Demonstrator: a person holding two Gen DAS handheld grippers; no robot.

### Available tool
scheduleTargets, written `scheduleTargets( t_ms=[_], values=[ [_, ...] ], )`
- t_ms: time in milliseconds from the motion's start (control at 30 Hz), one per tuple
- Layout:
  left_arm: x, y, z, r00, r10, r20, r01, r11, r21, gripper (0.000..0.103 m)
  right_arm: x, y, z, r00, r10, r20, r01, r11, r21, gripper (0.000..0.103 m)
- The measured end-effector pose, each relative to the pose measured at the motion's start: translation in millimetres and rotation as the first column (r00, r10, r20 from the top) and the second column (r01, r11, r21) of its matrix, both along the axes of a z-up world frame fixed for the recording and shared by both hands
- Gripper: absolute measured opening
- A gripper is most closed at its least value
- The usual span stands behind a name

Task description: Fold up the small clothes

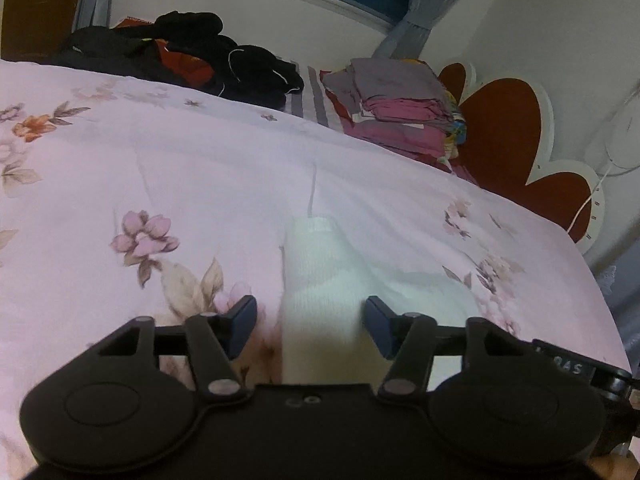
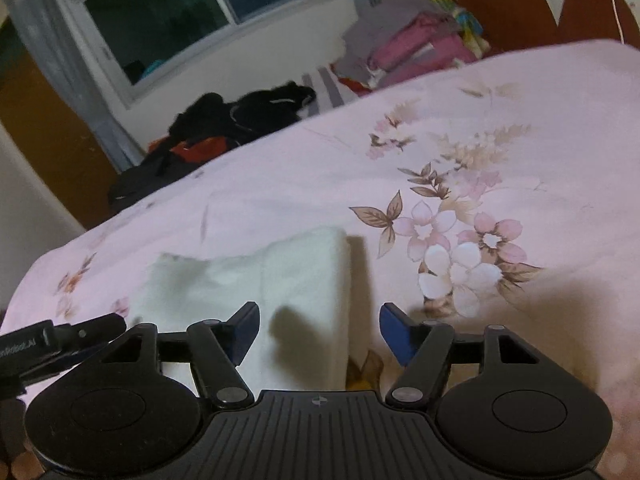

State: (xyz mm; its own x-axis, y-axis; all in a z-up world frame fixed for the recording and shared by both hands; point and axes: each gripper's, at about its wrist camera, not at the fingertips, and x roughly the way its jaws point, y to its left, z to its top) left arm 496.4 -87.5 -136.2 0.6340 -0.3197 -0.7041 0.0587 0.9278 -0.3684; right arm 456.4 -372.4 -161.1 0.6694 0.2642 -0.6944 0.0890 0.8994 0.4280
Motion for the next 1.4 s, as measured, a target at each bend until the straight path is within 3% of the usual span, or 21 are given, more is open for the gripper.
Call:
scheduleTargets(
  t_ms=[33,67,167,233,267,300,433,533,600,767,867,1100,1267,1400],
  values=[
    [4,0,-3,1.0,0.004,-0.001,-0.004,1.0,-0.002,0.053,3,-1,-3,1.0,0.0,-0.006,0.0,1.0,0.007,0.035],
    [8,-1,-6,1.0,0.008,-0.006,-0.008,1.0,-0.007,0.05,7,0,-6,1.0,0.004,-0.011,-0.003,1.0,0.019,0.026],
    [14,-1,-16,0.999,0.025,-0.033,-0.024,1.0,0.009,0.04,9,10,-5,0.999,0.042,0.024,-0.041,0.998,-0.051,0.019],
    [11,-2,-26,0.999,0.028,-0.039,-0.027,0.999,0.025,0.041,8,21,-8,0.995,0.088,0.043,-0.078,0.977,-0.201,0.015],
    [9,-1,-30,0.999,0.028,-0.035,-0.027,0.999,0.022,0.043,9,25,-15,0.995,0.095,0.026,-0.084,0.958,-0.273,0.015],
    [8,-2,-31,0.999,0.028,-0.032,-0.027,0.999,0.021,0.043,10,22,-22,0.996,0.085,0.014,-0.078,0.955,-0.285,0.015],
    [8,-6,-17,1.0,0.011,0.007,-0.011,0.999,0.046,0.041,5,14,-11,0.996,0.067,0.054,-0.052,0.968,-0.246,0.015],
    [7,-9,-10,0.999,0.009,0.053,-0.012,0.998,0.065,0.044,3,18,11,0.987,0.069,0.142,-0.035,0.973,-0.23,0.016],
    [15,-15,-19,1.0,-0.008,0.002,0.008,0.996,0.084,0.044,9,32,16,0.98,0.119,0.162,-0.076,0.966,-0.246,0.016],
    [17,-15,-27,1.0,0.01,-0.025,-0.007,0.996,0.084,0.058,30,58,-11,0.983,0.167,0.079,-0.134,0.937,-0.323,0.016],
    [14,-10,-21,1.0,0.007,-0.028,-0.005,0.997,0.082,0.058,31,54,-18,0.986,0.15,0.08,-0.117,0.941,-0.317,0.022],
    [-13,-10,-6,1.0,-0.021,0.004,0.02,0.994,0.11,0.058,-1,55,8,0.979,0.161,0.129,-0.126,0.962,-0.241,0.023],
    [-31,-17,-7,0.999,-0.054,-0.005,0.054,0.991,0.126,0.062,-27,69,3,0.974,0.195,0.116,-0.154,0.943,-0.294,0.023],
    [-35,-21,-10,0.998,-0.061,-0.011,0.062,0.988,0.138,0.062,-30,78,-6,0.97,0.222,0.101,-0.164,0.901,-0.402,0.022]
  ],
)
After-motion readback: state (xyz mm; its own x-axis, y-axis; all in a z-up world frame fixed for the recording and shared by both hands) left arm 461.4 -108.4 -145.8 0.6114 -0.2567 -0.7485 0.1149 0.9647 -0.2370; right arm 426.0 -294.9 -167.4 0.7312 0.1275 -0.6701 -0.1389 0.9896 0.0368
